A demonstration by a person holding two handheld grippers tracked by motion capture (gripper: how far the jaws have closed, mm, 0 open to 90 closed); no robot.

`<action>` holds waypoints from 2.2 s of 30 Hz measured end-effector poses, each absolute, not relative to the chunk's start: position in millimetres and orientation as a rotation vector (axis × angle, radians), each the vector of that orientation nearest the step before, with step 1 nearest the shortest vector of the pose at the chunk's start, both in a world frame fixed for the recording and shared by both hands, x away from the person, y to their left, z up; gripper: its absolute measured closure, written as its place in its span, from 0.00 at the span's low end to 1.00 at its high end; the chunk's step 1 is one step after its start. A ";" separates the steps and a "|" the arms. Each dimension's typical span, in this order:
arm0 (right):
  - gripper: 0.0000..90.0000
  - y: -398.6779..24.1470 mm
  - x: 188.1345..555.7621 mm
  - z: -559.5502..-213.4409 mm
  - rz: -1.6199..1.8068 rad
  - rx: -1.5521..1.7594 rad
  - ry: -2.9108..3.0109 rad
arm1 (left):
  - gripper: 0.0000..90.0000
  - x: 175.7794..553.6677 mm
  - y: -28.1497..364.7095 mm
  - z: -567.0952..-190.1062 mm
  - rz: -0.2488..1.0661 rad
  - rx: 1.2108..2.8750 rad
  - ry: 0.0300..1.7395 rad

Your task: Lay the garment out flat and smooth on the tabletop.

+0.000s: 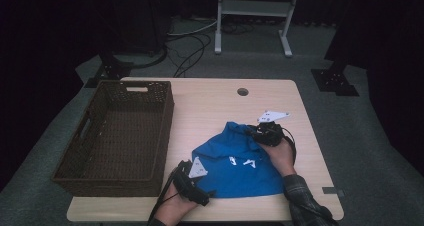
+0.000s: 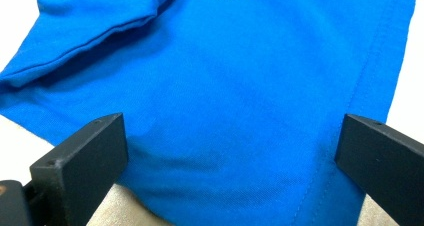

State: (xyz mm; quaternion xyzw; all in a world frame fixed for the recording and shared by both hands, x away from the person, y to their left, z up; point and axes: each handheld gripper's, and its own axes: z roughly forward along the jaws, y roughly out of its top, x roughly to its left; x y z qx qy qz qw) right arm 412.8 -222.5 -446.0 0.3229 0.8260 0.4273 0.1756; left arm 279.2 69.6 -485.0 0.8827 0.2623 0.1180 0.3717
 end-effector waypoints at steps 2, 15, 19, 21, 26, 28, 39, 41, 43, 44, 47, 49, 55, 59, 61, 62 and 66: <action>0.84 -223.0 414.0 -446.0 1.205 0.916 2.338 | 0.00 279.2 69.6 -485.0 0.303 2.263 0.672; 0.83 -226.1 417.8 -443.0 1.184 0.922 2.321 | 0.00 279.2 69.6 -485.0 0.303 2.263 0.672; 0.86 -228.0 418.5 -440.9 1.194 0.931 2.312 | 0.00 279.2 69.6 -485.0 0.303 2.263 0.672; 0.90 -228.1 418.8 -440.6 1.188 0.931 2.319 | 0.00 279.2 69.6 -485.0 0.303 2.263 0.672; 0.96 -228.7 419.6 -439.6 1.179 0.932 2.318 | 0.00 279.2 69.6 -485.0 0.303 2.263 0.672; 0.97 -229.3 420.7 -439.3 1.172 0.931 2.322 | 0.00 279.2 69.6 -485.0 0.303 2.263 0.672; 0.95 -232.3 427.2 -436.5 1.145 0.935 2.308 | 0.00 279.2 69.6 -485.0 0.303 2.263 0.672; 0.95 -233.4 428.3 -435.3 1.145 0.939 2.299 | 0.00 279.2 69.6 -485.0 0.303 2.263 0.672; 0.95 -234.4 429.3 -434.1 1.147 0.943 2.292 | 0.00 279.2 69.6 -485.0 0.303 2.263 0.672; 0.94 -234.8 429.7 -433.7 1.147 0.939 2.289 | 0.00 279.2 69.6 -485.0 0.303 2.263 0.672; 0.94 -236.1 430.5 -431.4 1.144 0.941 2.279 | 0.00 279.2 69.6 -485.0 0.303 2.263 0.672; 0.93 -237.4 430.7 -429.7 1.150 0.944 2.267 | 0.00 279.2 69.5 -485.0 0.303 2.262 0.673; 0.90 -239.5 429.8 -428.9 1.152 0.945 2.261 | 0.00 279.2 69.6 -485.0 0.303 2.263 0.672; 0.83 -241.4 429.1 -430.7 1.162 0.950 2.259 | 0.00 279.2 69.6 -485.0 0.303 2.263 0.672; 0.79 -242.0 429.1 -431.9 1.173 0.953 2.266 | 0.00 279.2 69.6 -485.0 0.303 2.263 0.671; 0.77 -242.3 429.0 -432.6 1.172 0.949 2.269 | 0.00 279.2 69.6 -485.0 0.303 2.264 0.671; 0.69 -244.2 428.8 -434.7 1.191 0.954 2.276 | 0.00 279.3 69.6 -485.0 0.303 2.263 0.671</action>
